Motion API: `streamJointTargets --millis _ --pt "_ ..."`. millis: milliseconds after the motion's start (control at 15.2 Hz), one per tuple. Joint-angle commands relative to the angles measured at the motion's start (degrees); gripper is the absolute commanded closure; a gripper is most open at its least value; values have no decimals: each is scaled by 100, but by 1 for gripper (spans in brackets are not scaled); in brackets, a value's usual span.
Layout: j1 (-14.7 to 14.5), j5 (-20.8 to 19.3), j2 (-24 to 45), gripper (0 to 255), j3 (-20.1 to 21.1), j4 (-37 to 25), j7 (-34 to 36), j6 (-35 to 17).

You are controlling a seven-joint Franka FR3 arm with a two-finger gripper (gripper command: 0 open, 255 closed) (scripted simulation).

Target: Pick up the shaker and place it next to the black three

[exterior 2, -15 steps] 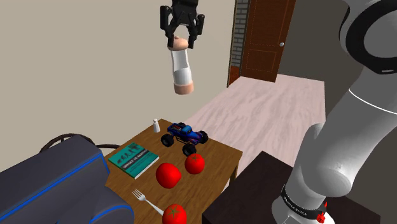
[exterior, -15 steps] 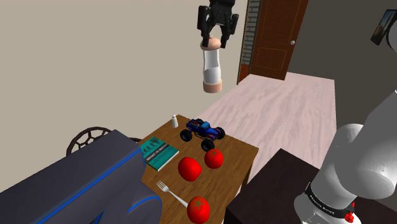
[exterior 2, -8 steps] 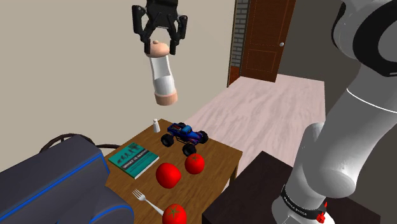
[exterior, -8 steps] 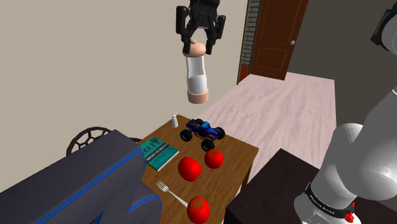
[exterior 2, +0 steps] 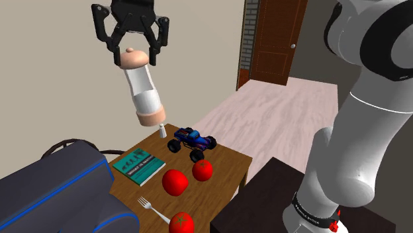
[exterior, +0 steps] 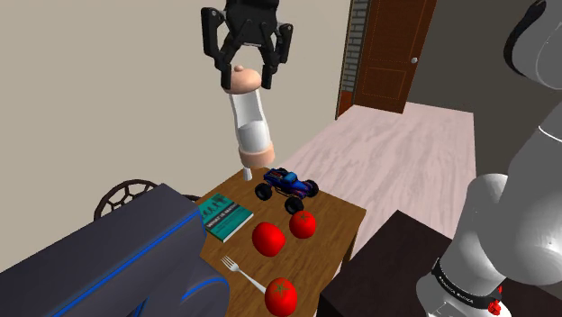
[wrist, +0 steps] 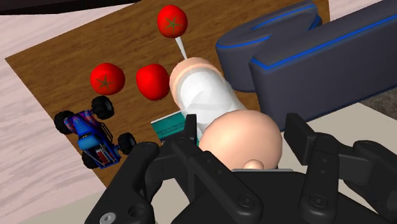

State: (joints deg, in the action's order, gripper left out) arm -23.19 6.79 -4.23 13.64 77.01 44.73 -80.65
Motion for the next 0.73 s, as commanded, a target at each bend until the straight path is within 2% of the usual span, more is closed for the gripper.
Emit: streamJointTargets --millis 0,330,594,660 --pt "-157 -93 227 255 201 -266 349 10" --pt "-623 -460 962 255 631 -1138 1139 122" --pt "-1198 -946 1824 255 911 -2267 1772 413" --pt "-1155 -890 1712 255 893 -2018 1748 271"
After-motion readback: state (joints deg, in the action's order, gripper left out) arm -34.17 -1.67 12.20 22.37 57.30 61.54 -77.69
